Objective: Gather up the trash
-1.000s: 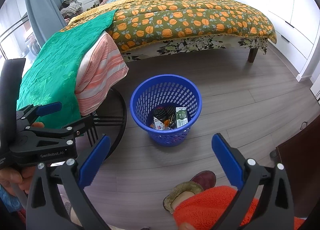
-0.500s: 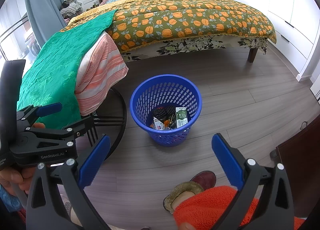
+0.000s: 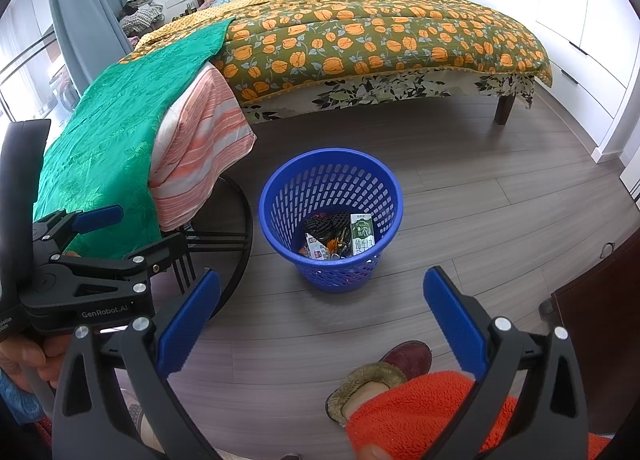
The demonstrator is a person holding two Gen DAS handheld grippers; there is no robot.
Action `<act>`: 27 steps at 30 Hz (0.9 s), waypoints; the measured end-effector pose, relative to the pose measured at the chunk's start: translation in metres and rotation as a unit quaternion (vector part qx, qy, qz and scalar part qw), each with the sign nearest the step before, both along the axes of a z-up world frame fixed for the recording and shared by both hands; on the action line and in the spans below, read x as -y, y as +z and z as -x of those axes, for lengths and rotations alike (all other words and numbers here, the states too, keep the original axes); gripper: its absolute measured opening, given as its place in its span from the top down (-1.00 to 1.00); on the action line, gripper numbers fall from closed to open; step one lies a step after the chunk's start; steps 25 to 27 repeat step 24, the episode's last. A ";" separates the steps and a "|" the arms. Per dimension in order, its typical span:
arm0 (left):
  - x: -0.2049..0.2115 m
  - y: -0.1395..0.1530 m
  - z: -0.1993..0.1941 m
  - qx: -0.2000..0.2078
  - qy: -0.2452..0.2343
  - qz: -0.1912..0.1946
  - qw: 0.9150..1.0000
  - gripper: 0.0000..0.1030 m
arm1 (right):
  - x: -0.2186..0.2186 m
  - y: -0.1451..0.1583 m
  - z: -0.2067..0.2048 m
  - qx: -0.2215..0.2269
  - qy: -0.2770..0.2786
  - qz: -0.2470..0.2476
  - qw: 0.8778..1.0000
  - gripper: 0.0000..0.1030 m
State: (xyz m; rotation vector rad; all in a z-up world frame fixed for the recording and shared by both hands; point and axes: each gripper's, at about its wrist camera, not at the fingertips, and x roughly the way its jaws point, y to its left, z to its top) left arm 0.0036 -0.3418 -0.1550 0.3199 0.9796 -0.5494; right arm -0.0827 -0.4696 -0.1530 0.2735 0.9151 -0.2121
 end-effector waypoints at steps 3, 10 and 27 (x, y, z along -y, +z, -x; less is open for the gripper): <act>0.000 0.000 0.000 0.000 0.000 0.000 1.000 -0.90 | 0.000 0.000 0.000 0.000 0.000 0.000 1.000 -0.91; -0.002 -0.002 0.002 0.001 -0.006 0.001 1.000 -0.90 | 0.001 0.000 0.000 -0.001 0.000 0.000 1.000 -0.91; -0.001 0.003 0.007 0.004 -0.010 -0.003 1.000 -0.89 | 0.004 -0.004 0.004 -0.003 -0.005 -0.002 1.000 -0.91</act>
